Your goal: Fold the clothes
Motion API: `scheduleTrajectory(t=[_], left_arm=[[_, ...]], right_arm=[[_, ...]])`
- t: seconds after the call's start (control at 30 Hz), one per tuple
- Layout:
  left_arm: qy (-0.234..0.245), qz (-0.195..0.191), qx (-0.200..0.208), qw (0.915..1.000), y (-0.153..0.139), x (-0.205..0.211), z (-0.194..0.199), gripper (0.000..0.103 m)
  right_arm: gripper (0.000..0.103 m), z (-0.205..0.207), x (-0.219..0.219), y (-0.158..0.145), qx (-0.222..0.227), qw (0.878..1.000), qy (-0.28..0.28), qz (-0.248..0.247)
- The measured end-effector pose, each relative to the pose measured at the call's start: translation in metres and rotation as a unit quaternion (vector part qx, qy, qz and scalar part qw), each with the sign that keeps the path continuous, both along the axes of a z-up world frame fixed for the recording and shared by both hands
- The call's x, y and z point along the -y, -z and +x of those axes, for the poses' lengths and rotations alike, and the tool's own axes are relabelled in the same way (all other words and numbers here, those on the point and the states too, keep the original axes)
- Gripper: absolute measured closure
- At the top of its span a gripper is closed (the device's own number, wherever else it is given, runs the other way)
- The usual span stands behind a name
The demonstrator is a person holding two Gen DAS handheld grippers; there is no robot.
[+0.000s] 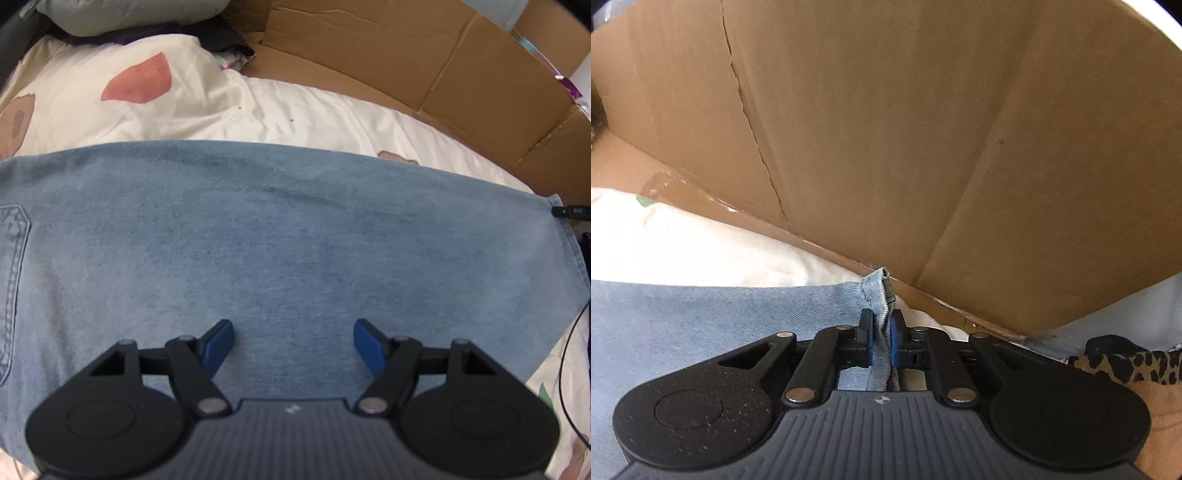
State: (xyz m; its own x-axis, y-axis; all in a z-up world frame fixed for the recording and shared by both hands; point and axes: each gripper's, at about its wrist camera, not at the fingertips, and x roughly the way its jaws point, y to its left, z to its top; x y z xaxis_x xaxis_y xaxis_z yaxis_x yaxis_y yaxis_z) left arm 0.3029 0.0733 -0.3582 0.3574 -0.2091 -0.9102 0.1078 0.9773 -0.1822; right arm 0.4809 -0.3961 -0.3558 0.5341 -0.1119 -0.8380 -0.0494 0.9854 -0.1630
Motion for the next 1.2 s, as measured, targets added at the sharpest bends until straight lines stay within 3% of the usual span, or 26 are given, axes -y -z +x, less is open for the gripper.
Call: scheduleTrajectory(t=[0.07,0.17,0.27,0.47,0.63,0.83,0.93,1.07,1.2], left_arm=[[0.004,-0.001,0.001,1.0000,-0.001,0.002,0.000,0.029],[0.013,-0.002,0.005,0.9999,-0.005,0.005,0.000,0.029],[0.018,-0.001,0.013,0.9998,-0.008,0.010,0.001,0.029],[0.025,-0.014,0.024,0.9993,-0.019,0.022,-0.004,0.029],[0.032,-0.019,0.026,0.9990,-0.023,0.031,-0.009,0.029],[0.040,-0.016,0.028,0.9987,-0.024,0.036,-0.012,0.029],[0.041,-0.020,0.027,0.9986,-0.024,0.039,-0.014,0.029],[0.041,-0.030,0.029,0.9983,-0.026,0.046,-0.018,0.029],[0.051,-0.030,0.027,0.9979,-0.022,0.055,-0.020,0.029]], right_arm=[[0.087,0.000,0.004,0.002,-0.006,1.000,0.014,0.012],[0.060,-0.007,0.013,-0.009,0.003,0.998,0.044,0.034],[0.053,-0.029,0.013,-0.028,0.028,0.997,0.051,0.045],[0.053,-0.087,0.017,-0.050,0.058,0.995,0.045,0.069],[0.054,-0.114,0.014,-0.040,0.062,0.998,0.017,0.026],[0.054,-0.114,0.004,-0.008,0.028,0.999,0.025,0.001],[0.054,-0.113,-0.002,-0.003,0.021,0.999,0.033,-0.025],[0.056,-0.109,0.012,0.000,0.018,0.997,0.075,-0.012],[0.060,-0.111,0.007,-0.001,0.029,0.997,0.066,-0.024]])
